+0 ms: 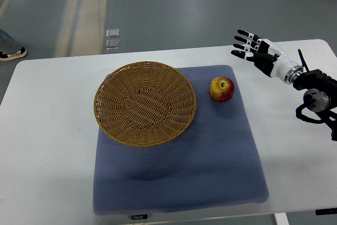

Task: Place red apple in basket with right hand
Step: 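Reach the right hand forward and down toward the red apple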

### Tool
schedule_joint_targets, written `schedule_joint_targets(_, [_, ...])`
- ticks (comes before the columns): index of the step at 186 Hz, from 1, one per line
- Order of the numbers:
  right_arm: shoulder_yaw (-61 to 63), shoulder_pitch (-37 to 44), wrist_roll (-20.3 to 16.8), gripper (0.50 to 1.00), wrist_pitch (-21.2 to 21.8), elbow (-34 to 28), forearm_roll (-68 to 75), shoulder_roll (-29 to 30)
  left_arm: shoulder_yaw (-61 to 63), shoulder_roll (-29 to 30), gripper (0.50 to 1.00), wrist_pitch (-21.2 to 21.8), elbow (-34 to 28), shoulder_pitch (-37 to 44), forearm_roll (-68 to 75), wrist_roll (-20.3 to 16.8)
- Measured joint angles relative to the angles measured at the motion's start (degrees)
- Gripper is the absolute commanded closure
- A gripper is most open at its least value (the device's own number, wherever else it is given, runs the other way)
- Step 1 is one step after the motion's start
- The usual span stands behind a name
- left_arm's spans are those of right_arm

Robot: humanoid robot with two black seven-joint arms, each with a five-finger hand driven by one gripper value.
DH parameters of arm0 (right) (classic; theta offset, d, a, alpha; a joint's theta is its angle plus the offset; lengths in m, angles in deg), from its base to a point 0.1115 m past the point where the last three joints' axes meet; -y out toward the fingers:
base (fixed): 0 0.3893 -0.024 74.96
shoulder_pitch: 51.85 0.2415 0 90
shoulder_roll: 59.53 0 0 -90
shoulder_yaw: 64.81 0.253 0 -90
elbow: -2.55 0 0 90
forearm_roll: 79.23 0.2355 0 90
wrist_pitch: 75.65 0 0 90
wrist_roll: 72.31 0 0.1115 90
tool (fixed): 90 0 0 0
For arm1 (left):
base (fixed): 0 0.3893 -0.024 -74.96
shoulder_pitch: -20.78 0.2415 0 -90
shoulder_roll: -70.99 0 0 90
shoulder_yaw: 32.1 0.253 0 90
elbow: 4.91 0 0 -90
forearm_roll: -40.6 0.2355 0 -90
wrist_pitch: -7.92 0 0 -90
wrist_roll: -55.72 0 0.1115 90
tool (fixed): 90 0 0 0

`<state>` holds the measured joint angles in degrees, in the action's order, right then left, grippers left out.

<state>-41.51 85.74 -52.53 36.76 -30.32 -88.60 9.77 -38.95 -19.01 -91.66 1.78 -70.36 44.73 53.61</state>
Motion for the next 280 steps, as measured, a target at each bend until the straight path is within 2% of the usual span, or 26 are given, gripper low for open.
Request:
schedule_joint_targets(51, [-0.39,1.68,0.10,0.579,1.66,-0.31,-11.62,-1.49,0.00,0.00,0.500,0.00,0.07,0.01,0.00,0.00])
schedule_joint_targets(73, [-0.44,3.10,0.39,0.579,1.79,-1.27,-22.57,-2.47,0.00,0.00,0.500,0.00,0.08,-0.01,0.00,0.01])
schedule_joint_targets(108, [-0.53,4.78,2.43,0.579,3.40,-5.17,-38.31,-5.20,0.00,0.00,0.500,0.00,0.09,0.01,0.00,0.08])
schedule_joint_targets(172, [-0.62,6.22,2.71,0.579,3.83,-12.29,-56.03,-7.40,0.00,0.00,0.500,0.00,-0.18,0.00,0.01,0.09])
schedule_joint_targets(192, [-0.71,6.22,2.66,0.579,2.38,-12.62,-59.73,-6.88,0.00,0.00,0.500,0.00,-0.18,-0.01,0.01,0.09])
schedule_joint_targets(245, [-4.06,6.41,2.53,0.579,-6.36,-12.66,-63.04,-6.12,0.05,0.00,0.500,0.00,0.15,-0.04,0.02,0.09])
schedule_joint_targets(280, [-6.52,6.84,2.54,0.579,-7.95,-12.66,-65.80,-5.61,0.06,0.00,0.500,0.00,0.17,0.00,0.02,0.09])
